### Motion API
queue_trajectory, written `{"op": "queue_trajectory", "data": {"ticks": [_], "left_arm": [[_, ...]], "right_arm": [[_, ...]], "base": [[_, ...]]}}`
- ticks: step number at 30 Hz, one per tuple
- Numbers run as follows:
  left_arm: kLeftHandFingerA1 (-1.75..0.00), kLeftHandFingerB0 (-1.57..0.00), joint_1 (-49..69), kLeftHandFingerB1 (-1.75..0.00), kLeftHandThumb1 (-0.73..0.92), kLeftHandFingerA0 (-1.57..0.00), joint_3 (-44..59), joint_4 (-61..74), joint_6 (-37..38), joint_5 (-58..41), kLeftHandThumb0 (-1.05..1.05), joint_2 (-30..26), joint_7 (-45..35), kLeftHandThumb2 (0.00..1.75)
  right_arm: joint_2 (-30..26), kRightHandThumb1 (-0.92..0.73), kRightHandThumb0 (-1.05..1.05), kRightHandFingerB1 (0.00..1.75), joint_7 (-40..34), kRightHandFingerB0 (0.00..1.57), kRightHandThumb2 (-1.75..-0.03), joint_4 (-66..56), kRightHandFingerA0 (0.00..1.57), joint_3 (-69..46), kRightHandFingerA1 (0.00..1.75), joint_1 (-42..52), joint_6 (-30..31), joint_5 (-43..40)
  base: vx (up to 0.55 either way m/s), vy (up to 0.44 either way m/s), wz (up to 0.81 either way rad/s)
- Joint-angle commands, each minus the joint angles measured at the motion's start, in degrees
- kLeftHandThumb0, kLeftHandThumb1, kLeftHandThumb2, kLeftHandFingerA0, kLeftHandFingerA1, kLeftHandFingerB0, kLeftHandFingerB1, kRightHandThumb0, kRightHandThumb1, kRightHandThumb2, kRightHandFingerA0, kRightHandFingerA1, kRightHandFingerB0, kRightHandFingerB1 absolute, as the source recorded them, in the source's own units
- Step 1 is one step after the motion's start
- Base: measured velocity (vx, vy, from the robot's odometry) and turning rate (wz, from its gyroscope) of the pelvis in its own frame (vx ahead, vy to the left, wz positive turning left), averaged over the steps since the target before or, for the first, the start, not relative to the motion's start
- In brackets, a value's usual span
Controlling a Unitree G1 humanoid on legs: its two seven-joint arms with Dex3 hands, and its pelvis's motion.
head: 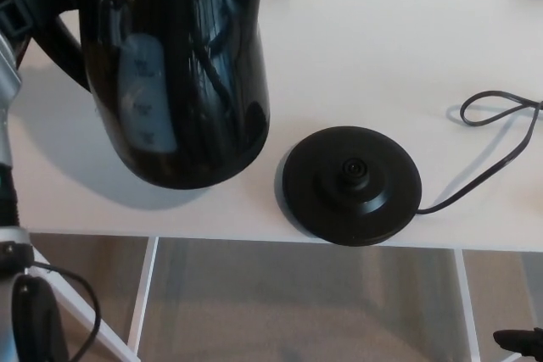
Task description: The robot walk towards a table in front and uses its left hand to pick up the pot from the base and places it on the table
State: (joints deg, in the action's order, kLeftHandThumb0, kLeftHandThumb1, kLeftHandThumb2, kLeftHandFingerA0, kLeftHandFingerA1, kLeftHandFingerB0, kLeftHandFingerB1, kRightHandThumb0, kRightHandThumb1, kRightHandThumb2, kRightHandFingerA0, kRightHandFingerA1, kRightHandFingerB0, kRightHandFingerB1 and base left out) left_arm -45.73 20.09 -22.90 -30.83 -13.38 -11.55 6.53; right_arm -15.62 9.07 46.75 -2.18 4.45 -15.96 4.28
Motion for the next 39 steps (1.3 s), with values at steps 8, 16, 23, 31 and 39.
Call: {"op": "queue_trajectory", "data": {"ticks": [8, 16, 23, 31, 39], "left_arm": [[-1.75, -0.61, 1.1, -1.31, 0.76, -0.78, -2.1, -0.5, 6.3, 1.3, -0.14, 1.5, 0.2, 0.73], [-1.75, -0.60, 2.2, -1.33, 0.74, -0.73, -4.2, -3.2, 8.5, 3.8, -0.14, 3.5, 2.2, 0.77], [-1.75, -0.59, 1.3, -1.36, 0.78, -0.74, -3.7, -6.9, 11.8, 4.4, -0.17, 3.0, 1.9, 0.74], [-1.73, -0.64, 0.4, -1.35, 0.77, -0.99, -3.7, -9.0, 14.3, 4.6, -0.15, 2.2, 1.4, 0.74], [-1.75, -0.60, -0.4, -1.32, 0.79, -0.78, -3.7, -9.9, 14.4, 4.4, -0.18, 0.9, 0.8, 0.69]], "right_arm": [[-0.6, -0.61, -0.31, 0.44, 0.0, 0.53, -0.58, 0.5, 0.63, -0.4, 0.49, -0.6, 0.1, -0.2], [-0.6, -0.62, -0.31, 0.44, -0.3, 0.53, -0.58, 0.0, 0.64, 0.3, 0.50, -0.9, -0.2, 0.6], [-0.4, -0.61, -0.32, 0.44, -0.4, 0.54, -0.58, -1.2, 0.64, 0.0, 0.50, -0.9, 0.9, 0.0], [-0.5, -0.61, -0.34, 0.44, -0.4, 0.54, -0.57, -1.6, 0.65, 0.1, 0.50, -0.9, 1.5, 0.1], [-0.4, -0.61, -0.33, 0.44, -0.3, 0.53, -0.58, -2.6, 0.65, 0.2, 0.49, -0.5, 1.8, 0.1]], "base": [[0.00, 0.000, 0.00], [0.00, 0.000, 0.00], [0.00, 0.000, 0.00], [0.00, 0.000, 0.00], [0.00, 0.000, 0.00]]}}
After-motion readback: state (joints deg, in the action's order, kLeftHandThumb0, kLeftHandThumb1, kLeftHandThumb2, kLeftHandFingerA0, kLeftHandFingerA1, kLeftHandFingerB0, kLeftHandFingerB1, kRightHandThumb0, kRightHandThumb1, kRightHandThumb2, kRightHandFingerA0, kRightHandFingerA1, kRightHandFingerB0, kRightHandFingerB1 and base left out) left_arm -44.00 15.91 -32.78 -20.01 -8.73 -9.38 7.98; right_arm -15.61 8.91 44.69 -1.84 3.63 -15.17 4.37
